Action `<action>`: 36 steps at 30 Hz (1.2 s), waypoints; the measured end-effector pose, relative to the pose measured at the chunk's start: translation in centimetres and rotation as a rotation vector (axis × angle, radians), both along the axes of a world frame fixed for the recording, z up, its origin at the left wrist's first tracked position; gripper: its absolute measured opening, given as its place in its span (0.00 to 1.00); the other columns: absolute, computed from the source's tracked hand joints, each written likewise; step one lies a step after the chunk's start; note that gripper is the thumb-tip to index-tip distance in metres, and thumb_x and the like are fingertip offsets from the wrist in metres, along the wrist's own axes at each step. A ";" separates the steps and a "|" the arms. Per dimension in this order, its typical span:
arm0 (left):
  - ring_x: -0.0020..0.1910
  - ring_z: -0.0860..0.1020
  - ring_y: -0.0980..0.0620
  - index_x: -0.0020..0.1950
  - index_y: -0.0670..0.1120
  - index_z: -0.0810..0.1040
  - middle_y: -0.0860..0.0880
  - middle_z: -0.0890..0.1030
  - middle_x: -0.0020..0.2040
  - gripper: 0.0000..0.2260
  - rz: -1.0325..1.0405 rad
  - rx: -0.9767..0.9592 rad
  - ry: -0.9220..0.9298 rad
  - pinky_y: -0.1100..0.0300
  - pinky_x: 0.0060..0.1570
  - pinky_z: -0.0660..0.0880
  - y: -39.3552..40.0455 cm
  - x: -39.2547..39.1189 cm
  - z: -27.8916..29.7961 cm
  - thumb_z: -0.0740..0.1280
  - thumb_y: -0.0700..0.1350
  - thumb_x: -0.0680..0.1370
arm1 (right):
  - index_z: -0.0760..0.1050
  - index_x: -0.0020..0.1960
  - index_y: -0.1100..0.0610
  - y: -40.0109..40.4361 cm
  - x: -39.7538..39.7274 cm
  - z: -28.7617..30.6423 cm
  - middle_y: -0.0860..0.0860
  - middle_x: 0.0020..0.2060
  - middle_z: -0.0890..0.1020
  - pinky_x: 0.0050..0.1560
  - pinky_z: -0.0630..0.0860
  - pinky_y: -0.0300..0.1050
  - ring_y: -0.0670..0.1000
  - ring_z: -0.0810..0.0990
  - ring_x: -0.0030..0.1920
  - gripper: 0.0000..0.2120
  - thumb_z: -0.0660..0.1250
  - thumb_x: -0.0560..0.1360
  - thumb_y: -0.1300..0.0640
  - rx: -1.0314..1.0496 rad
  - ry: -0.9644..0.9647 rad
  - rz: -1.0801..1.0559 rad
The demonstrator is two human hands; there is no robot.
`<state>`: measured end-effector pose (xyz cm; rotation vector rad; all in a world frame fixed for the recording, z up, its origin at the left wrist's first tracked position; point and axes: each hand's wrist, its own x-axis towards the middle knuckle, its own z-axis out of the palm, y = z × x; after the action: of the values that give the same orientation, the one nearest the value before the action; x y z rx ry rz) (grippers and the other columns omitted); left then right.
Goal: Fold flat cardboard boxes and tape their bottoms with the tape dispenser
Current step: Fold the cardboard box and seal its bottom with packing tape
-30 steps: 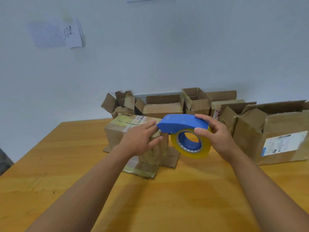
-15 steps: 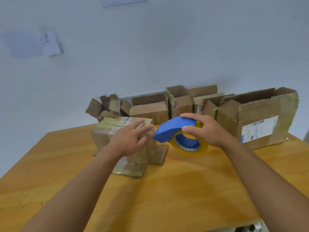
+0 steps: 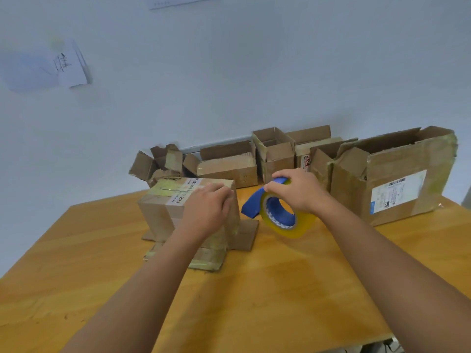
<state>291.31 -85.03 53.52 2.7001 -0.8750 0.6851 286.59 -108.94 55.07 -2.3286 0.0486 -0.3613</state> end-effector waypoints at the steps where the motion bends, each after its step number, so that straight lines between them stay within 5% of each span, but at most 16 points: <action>1: 0.55 0.78 0.46 0.60 0.52 0.80 0.51 0.81 0.59 0.10 0.011 -0.003 0.005 0.53 0.49 0.71 -0.1 0.0 0.0 0.63 0.46 0.81 | 0.78 0.65 0.48 0.0 -0.2 -0.8 0.48 0.58 0.79 0.48 0.71 0.43 0.50 0.75 0.54 0.23 0.68 0.74 0.39 0.023 -0.021 -0.051; 5: 0.59 0.76 0.48 0.72 0.53 0.69 0.51 0.77 0.65 0.20 0.104 0.007 0.109 0.53 0.51 0.74 0.4 0.4 0.0 0.62 0.52 0.81 | 0.73 0.71 0.49 0.1 -0.4 -3.8 0.50 0.64 0.78 0.50 0.73 0.45 0.51 0.75 0.56 0.28 0.69 0.75 0.40 0.129 -0.135 -0.210; 12: 0.53 0.76 0.49 0.59 0.49 0.76 0.52 0.77 0.57 0.13 0.280 0.005 0.081 0.57 0.43 0.68 -1.9 -0.1 0.5 0.58 0.55 0.82 | 0.70 0.73 0.51 1.5 0.0 -6.7 0.52 0.64 0.78 0.52 0.74 0.47 0.53 0.76 0.60 0.30 0.70 0.75 0.41 0.221 -0.248 -0.293; 19: 0.50 0.77 0.52 0.57 0.52 0.76 0.55 0.79 0.51 0.08 0.076 0.059 0.179 0.53 0.48 0.76 1.1 -1.4 2.1 0.61 0.52 0.82 | 0.71 0.73 0.51 1.9 0.0 -7.9 0.52 0.64 0.78 0.59 0.76 0.55 0.55 0.75 0.62 0.30 0.71 0.75 0.42 0.293 -0.263 -0.326; 23: 0.59 0.75 0.53 0.63 0.53 0.77 0.55 0.80 0.58 0.12 -0.036 0.032 0.176 0.57 0.57 0.71 3.5 -2.6 2.4 0.64 0.52 0.80 | 0.71 0.73 0.51 2.2 0.0 -8.0 0.52 0.65 0.78 0.58 0.76 0.54 0.54 0.75 0.62 0.30 0.71 0.75 0.42 0.298 -0.278 -0.339; 27: 0.73 0.66 0.49 0.73 0.57 0.69 0.55 0.71 0.73 0.23 0.159 0.061 0.161 0.51 0.69 0.64 3.9 -4.1 1.1 0.62 0.62 0.79 | 0.70 0.74 0.51 2.8 -0.2 -8.0 0.52 0.64 0.78 0.57 0.76 0.54 0.54 0.75 0.62 0.30 0.70 0.75 0.42 0.297 -0.266 -0.317; 31: 0.72 0.66 0.47 0.72 0.54 0.69 0.51 0.72 0.70 0.22 0.190 0.137 0.174 0.50 0.69 0.63 4.1 -4.3 0.9 0.59 0.61 0.81 | 0.70 0.74 0.51 4.5 -0.6 -7.9 0.52 0.65 0.77 0.58 0.77 0.55 0.54 0.74 0.62 0.30 0.70 0.75 0.42 0.307 -0.253 -0.270; 36: 0.77 0.57 0.42 0.75 0.57 0.60 0.43 0.60 0.78 0.25 0.312 0.249 0.206 0.45 0.75 0.56 3.6 -5.4 0.7 0.57 0.64 0.80 | 0.70 0.74 0.51 6.5 -1.5 -7.5 0.51 0.64 0.77 0.57 0.77 0.52 0.53 0.75 0.61 0.29 0.70 0.76 0.43 0.307 -0.263 -0.216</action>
<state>285.89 -81.44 54.24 3.1000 -0.5238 0.3603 285.10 -102.45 47.53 -1.9610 0.2127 -0.7132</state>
